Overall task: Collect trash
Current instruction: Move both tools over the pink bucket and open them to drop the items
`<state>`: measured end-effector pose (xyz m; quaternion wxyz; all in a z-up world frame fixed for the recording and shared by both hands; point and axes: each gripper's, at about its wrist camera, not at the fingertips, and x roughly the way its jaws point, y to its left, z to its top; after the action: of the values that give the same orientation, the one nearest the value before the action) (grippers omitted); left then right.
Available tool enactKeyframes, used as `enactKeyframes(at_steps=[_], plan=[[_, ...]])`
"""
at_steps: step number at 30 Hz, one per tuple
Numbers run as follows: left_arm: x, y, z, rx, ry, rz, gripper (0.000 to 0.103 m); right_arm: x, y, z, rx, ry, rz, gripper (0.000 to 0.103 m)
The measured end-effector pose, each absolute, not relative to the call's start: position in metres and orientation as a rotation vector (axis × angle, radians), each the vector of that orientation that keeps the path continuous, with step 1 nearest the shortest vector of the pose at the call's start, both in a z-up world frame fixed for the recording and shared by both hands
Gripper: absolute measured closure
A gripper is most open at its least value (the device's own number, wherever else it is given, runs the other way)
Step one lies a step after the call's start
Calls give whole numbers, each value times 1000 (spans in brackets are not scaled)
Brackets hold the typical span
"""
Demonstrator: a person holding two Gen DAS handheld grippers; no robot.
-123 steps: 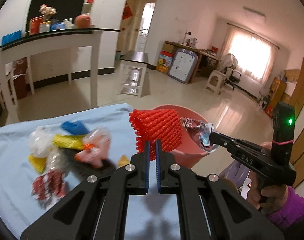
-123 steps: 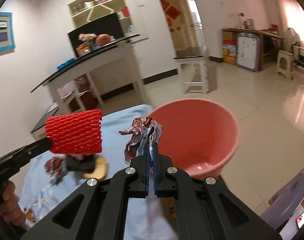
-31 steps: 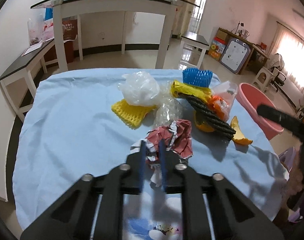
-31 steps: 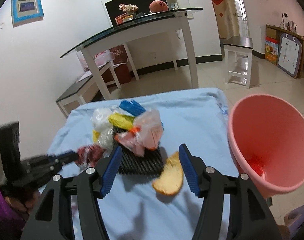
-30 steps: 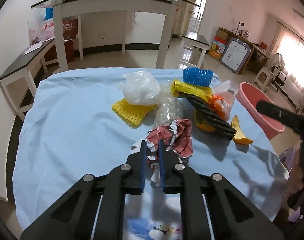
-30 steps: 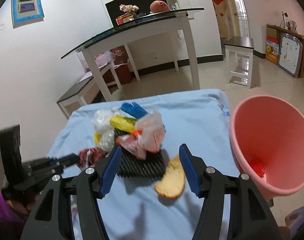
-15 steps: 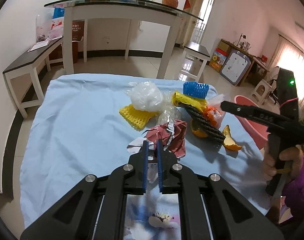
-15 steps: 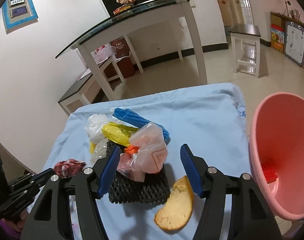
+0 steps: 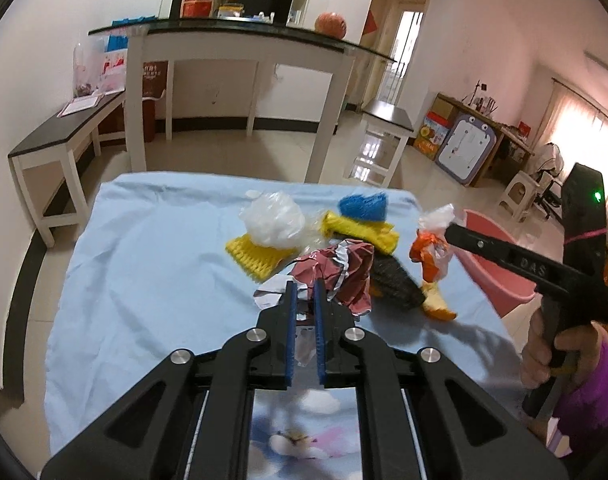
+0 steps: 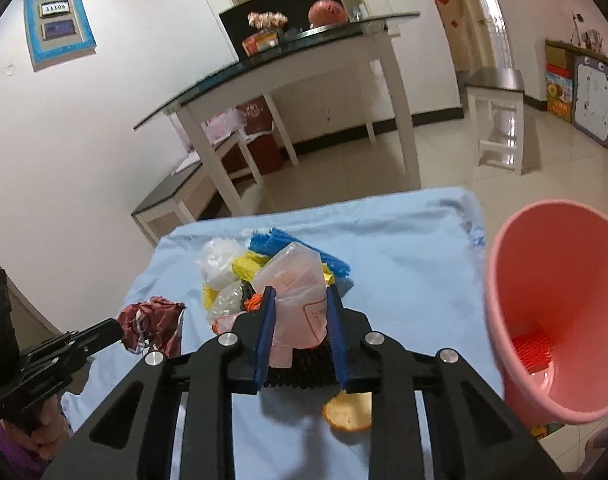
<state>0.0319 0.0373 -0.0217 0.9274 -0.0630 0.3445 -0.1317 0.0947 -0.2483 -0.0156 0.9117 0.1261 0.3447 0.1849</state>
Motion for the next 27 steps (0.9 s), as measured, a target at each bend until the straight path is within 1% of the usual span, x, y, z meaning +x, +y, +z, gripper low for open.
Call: enactKeyframes(at_steps=[13, 27], plan=[[32, -10, 12, -134, 639, -347, 95, 42, -309, 16, 318, 602, 266, 79], [46, -64, 24, -132, 632, -407, 95, 15, -357, 21, 317, 567, 137, 79]])
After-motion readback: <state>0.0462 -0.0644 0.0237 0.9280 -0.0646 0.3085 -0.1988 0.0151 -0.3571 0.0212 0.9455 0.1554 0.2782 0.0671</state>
